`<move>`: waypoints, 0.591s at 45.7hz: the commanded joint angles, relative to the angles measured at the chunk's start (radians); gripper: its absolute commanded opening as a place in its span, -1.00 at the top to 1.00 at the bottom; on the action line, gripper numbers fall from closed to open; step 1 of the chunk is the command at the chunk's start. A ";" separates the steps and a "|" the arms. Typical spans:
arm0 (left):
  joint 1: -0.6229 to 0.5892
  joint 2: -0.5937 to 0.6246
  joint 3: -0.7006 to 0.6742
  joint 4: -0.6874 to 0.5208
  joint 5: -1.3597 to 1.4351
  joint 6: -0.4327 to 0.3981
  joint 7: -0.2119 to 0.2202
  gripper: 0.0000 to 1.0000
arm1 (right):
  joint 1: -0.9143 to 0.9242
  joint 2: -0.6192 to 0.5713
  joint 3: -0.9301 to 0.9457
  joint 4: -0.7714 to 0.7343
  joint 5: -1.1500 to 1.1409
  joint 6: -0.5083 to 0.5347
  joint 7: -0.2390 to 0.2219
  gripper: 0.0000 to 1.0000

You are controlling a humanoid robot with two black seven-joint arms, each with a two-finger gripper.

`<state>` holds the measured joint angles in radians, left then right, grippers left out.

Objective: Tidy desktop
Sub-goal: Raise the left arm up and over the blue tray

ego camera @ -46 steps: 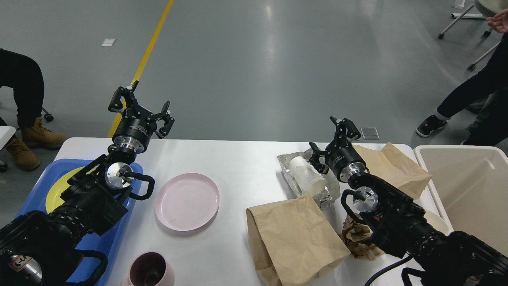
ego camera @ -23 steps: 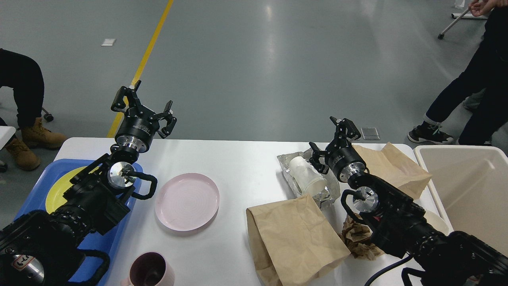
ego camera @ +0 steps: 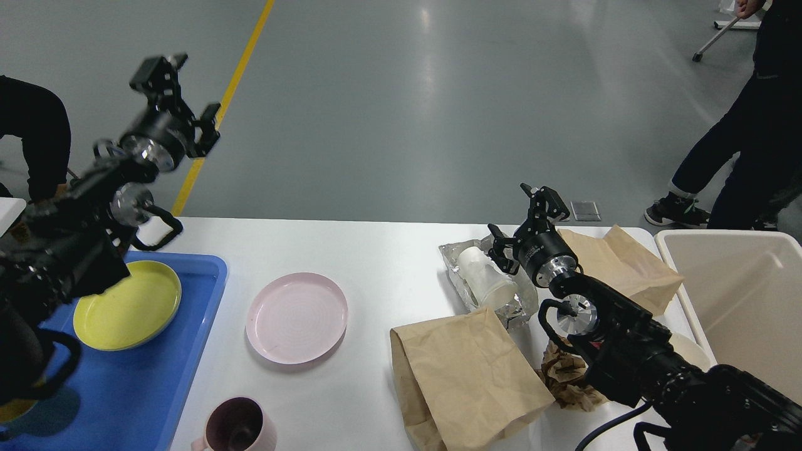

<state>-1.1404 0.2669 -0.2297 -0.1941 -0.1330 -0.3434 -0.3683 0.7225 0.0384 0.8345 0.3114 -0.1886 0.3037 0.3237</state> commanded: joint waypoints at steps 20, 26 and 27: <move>-0.659 0.230 1.059 -0.335 0.009 -0.016 -0.001 -0.92 | 0.000 0.000 0.000 0.000 0.000 0.000 0.000 -1.00; -0.818 0.207 1.331 -0.582 0.010 -0.034 -0.001 -0.92 | 0.000 0.000 0.000 0.000 0.000 0.000 0.000 -1.00; -0.846 0.195 1.383 -0.629 0.012 -0.043 -0.001 -0.92 | 0.000 0.000 0.000 0.000 0.000 0.000 0.000 -1.00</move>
<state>-1.8492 0.4906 0.9200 -0.6116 -0.1231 -0.3625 -0.3699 0.7225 0.0384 0.8345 0.3114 -0.1886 0.3037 0.3237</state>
